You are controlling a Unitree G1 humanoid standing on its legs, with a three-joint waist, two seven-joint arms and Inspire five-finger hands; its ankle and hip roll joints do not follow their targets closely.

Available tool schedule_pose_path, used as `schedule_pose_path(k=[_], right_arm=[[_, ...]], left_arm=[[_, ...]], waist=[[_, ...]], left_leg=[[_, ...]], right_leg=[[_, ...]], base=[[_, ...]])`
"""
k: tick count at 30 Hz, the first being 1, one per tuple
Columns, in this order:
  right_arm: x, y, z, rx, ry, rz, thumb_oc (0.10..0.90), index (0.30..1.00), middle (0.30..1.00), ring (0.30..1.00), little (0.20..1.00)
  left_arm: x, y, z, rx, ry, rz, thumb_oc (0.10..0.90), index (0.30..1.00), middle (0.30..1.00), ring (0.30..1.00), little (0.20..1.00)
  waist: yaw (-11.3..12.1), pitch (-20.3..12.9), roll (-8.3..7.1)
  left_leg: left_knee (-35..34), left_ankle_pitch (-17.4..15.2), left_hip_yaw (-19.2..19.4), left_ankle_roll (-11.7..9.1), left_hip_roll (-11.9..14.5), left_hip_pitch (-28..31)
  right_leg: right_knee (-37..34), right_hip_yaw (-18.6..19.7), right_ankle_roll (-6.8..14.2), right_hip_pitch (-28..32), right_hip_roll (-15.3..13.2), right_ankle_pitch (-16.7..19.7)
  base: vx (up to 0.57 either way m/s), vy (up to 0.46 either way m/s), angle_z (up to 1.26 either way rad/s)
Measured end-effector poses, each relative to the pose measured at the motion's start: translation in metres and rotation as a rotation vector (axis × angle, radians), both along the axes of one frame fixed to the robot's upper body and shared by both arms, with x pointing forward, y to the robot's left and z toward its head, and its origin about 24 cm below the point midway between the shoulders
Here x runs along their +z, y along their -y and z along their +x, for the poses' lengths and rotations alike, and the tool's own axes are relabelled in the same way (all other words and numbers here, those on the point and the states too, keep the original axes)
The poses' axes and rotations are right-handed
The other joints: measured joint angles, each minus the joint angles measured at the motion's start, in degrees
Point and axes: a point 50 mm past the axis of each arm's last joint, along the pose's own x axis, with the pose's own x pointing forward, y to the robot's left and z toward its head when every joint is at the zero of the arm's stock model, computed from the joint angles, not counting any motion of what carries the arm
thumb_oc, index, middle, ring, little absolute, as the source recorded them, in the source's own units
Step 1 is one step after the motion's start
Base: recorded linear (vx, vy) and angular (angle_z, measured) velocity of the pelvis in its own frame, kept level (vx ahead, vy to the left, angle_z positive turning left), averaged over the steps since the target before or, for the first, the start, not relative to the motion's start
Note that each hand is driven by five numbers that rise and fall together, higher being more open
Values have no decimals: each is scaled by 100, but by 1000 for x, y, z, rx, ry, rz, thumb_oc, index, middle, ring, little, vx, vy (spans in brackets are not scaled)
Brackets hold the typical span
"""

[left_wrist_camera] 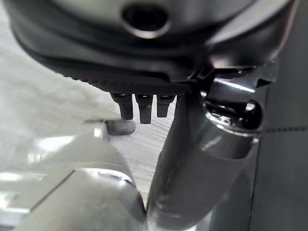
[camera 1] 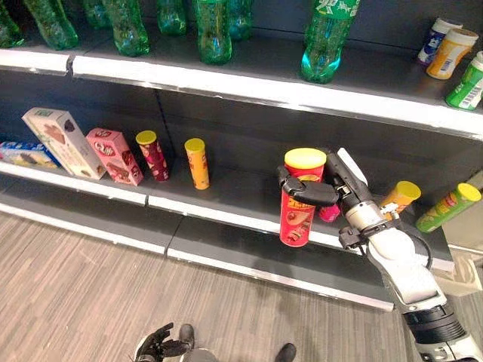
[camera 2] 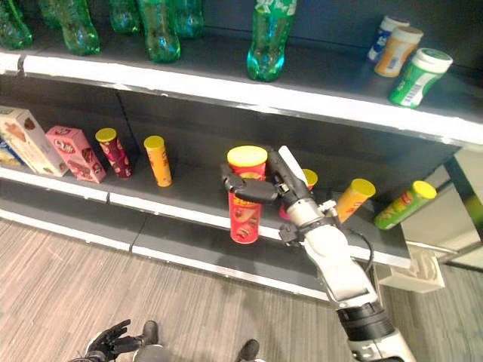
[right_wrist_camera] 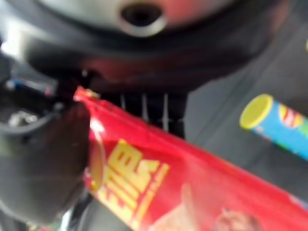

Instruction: Put the goods on the table back onto the shelves and tidy them up.

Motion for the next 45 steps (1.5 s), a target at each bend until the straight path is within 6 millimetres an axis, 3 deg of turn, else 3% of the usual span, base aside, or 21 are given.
schedule_pose_path(k=[3,6,7,8,10,16,20,25,27,28,30,31,32,33,35,45], right_arm=[[-4,-5,0,-9,7,-32,400,300,300,300,300],[-7,-18,-2,16,12,-16,400,300,300,300,300],[-8,-24,-2,31,12,-12,400,300,300,300,300],[-10,-38,-2,68,13,-15,400,300,300,300,300],[-14,-44,-3,84,10,-42,400,300,300,300,300],[-7,-45,-1,15,96,-125,400,300,300,300,300],[-5,-44,0,-8,119,-141,400,300,300,300,300],[-5,-44,0,-9,119,-141,400,300,300,300,300],[-5,-53,2,-102,191,-105,400,300,300,300,300],[1,-53,5,-180,247,-73,400,300,300,300,300],[2,-54,9,-232,307,-138,400,300,300,300,300],[3,-51,10,-295,336,-134,400,300,300,300,300],[9,-42,18,-399,367,-108,400,300,300,300,300],[21,-45,24,-407,402,-108,400,300,300,300,300],[23,-46,24,-419,422,-101,400,300,300,300,300],[31,-49,24,-437,468,-72,400,300,300,300,300]], left_arm=[[2,-7,-1,-88,-22,44,800,900,900,900,900],[6,-22,-5,-98,-36,95,800,900,900,900,900],[7,-25,-8,-86,-42,110,800,900,900,900,900],[5,-28,-16,-84,-65,121,800,900,900,900,900],[4,-27,-20,-82,-77,118,800,900,900,900,900],[2,-16,-17,-101,-62,102,800,900,900,900,900],[2,-15,-17,-92,-58,111,800,900,900,900,900],[2,-16,-18,-89,-61,113,800,900,900,900,900],[9,-3,-3,-120,12,127,800,900,900,900,900],[22,-3,18,-197,116,160,800,900,900,900,900],[26,3,29,-204,161,166,800,900,900,900,900],[33,4,34,-252,193,184,800,900,900,900,900],[46,2,47,-318,279,200,800,900,900,900,900],[40,0,43,-295,239,199,800,900,900,900,900],[33,-6,31,-280,176,209,800,900,900,900,900],[37,-3,37,-287,213,205,800,900,900,900,900]], waist=[[-99,2,-154],[-96,-1,-286],[-43,1,-289],[16,21,-256],[27,23,-259],[69,166,-278],[42,289,-194],[38,347,-228],[242,542,-191],[182,756,-188],[419,989,-43],[392,1100,1],[512,1329,-66],[704,1592,-8],[821,1642,-53],[851,1642,-53]], left_leg=[[-196,175,164,434,-798,298],[-254,177,236,689,-1146,436],[-254,176,302,720,-1169,464],[-248,156,447,750,-1185,535],[-248,118,452,792,-1212,579],[-247,95,412,806,-1237,632],[-249,50,413,748,-1176,670],[-255,44,451,695,-1173,682],[151,24,444,721,-1063,305],[294,-34,126,590,-1038,31],[376,52,-64,587,-943,-190],[455,60,-280,570,-919,-328],[402,96,-416,523,-996,-499],[417,202,-377,557,-962,-608],[435,245,-371,616,-998,-632],[424,311,-503,713,-1159,-707]], right_leg=[[131,21,180,96,-786,-65],[312,75,182,108,-1121,487],[346,79,269,77,-1162,597],[447,162,169,-13,-1198,706],[516,157,108,-6,-1237,761],[502,141,134,103,-1270,763],[490,140,139,122,-1205,759],[469,139,361,121,-1202,593],[694,105,419,-165,-1209,544],[683,-159,356,-169,-1196,440],[893,-251,378,-266,-1195,344],[996,-384,424,-226,-1204,244],[1069,-532,423,-403,-1300,-111],[1113,-519,392,-470,-1304,-69],[1127,-566,429,-451,-1400,-42],[1314,-787,369,-370,-1560,82]], base=[[124,294,5],[93,202,9],[119,206,-29],[82,136,-33],[53,82,-9],[7,22,4],[0,0,-4],[-84,-23,-8],[-186,-104,8],[-179,-167,42],[-95,-92,52],[-5,-3,92],[-20,-11,85],[-28,-18,55],[-10,-6,7],[-22,-7,15]])
